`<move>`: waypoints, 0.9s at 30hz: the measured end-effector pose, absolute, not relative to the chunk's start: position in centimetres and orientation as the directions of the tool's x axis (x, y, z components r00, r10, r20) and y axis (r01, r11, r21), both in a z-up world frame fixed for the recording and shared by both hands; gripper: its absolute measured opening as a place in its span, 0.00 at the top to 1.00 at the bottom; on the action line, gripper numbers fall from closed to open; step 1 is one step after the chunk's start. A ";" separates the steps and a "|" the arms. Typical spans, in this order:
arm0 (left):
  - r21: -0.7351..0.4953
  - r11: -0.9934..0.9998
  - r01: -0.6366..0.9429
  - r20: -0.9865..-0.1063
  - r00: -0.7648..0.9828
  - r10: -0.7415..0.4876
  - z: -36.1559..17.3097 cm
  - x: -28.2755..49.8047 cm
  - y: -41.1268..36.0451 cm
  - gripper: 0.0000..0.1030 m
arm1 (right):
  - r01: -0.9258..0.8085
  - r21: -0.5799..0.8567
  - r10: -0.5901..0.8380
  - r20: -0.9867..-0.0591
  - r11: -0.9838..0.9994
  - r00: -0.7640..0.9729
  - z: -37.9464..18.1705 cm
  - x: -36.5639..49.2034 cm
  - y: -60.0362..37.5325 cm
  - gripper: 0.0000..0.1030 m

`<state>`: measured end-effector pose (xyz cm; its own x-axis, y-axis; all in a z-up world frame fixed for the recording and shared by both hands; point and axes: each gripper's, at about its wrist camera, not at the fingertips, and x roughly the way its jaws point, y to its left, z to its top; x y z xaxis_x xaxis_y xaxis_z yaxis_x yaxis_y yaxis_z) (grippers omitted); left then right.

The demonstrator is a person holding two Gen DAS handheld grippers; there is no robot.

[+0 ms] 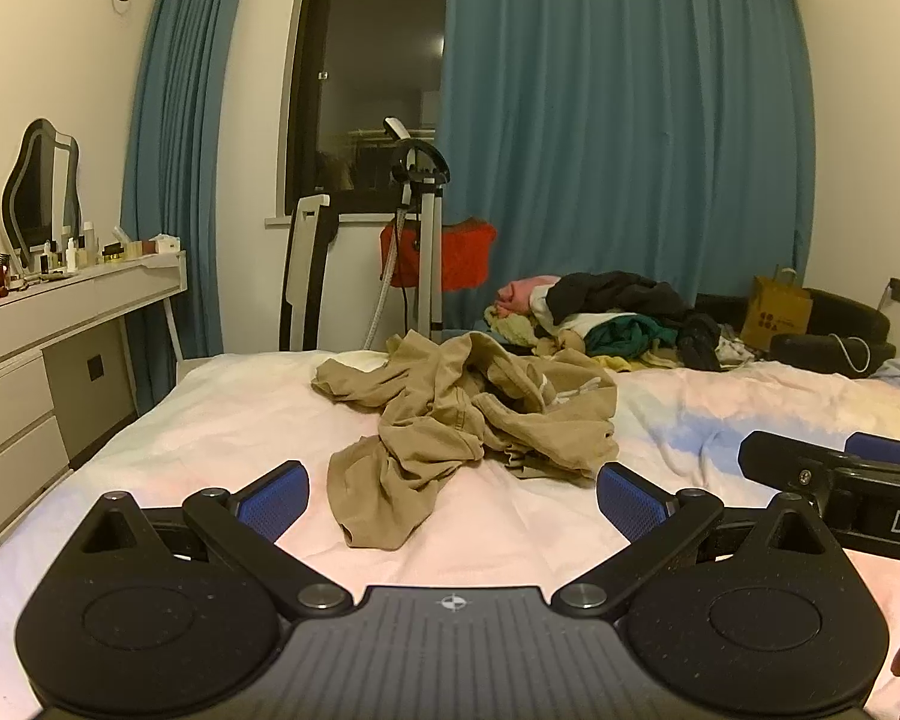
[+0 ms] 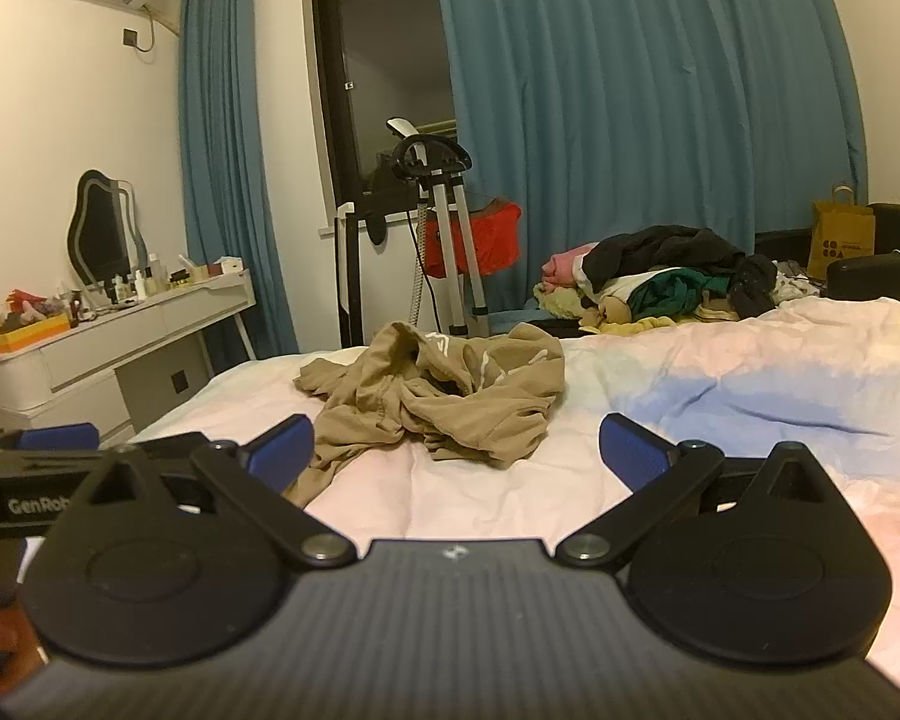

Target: Fold clothes

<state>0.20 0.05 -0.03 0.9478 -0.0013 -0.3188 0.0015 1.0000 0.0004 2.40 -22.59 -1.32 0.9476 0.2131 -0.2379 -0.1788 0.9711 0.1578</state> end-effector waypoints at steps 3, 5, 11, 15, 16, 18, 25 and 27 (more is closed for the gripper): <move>-0.003 1.000 0.001 -0.327 0.945 -0.002 -0.1 0.4 0.1 0.00 | -0.177 0.161 0.211 -0.231 0.971 0.950 -1.3 2.3 -22.7 0.00; -0.005 1.000 0.001 -0.333 0.943 -0.003 -0.1 0.5 0.1 0.00 | -0.176 0.163 0.210 -0.226 0.971 0.951 -1.3 2.3 -22.8 0.00; -0.018 1.000 -0.005 -0.340 0.940 -0.002 -0.6 0.6 0.0 0.00 | -0.172 0.170 0.206 -0.211 0.970 0.956 -1.3 2.1 -23.0 0.00; -0.020 1.000 -0.011 -0.349 0.937 0.003 -0.9 0.6 -0.2 0.00 | -0.170 0.175 0.204 -0.201 0.970 0.958 -1.3 2.0 -23.2 0.00; -0.023 1.000 -0.012 -0.352 0.936 0.003 -0.9 0.6 -0.2 0.00 | -0.169 0.175 0.203 -0.199 0.970 0.959 -1.2 2.0 -23.2 0.00; -0.028 1.000 -0.012 -0.357 0.934 0.001 -1.0 0.6 -0.2 0.00 | -0.167 0.174 0.200 -0.194 0.970 0.960 -1.0 1.8 -23.3 0.00; 0.006 1.000 -0.025 -0.355 0.934 0.025 -1.5 0.7 -0.8 0.00 | -0.163 0.183 0.196 -0.180 0.970 0.964 -0.4 1.6 -23.5 0.00; 0.014 0.999 -0.031 -0.357 0.933 0.034 -1.6 0.8 -0.8 0.00 | -0.159 0.184 0.192 -0.178 0.970 0.965 -0.3 1.6 -23.5 0.00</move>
<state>0.84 -0.79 -1.63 0.9335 0.0335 -0.3570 -0.0307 0.9994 0.0136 1.60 -23.46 -0.27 0.9651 0.1919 -0.1780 -0.1589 0.9700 0.1840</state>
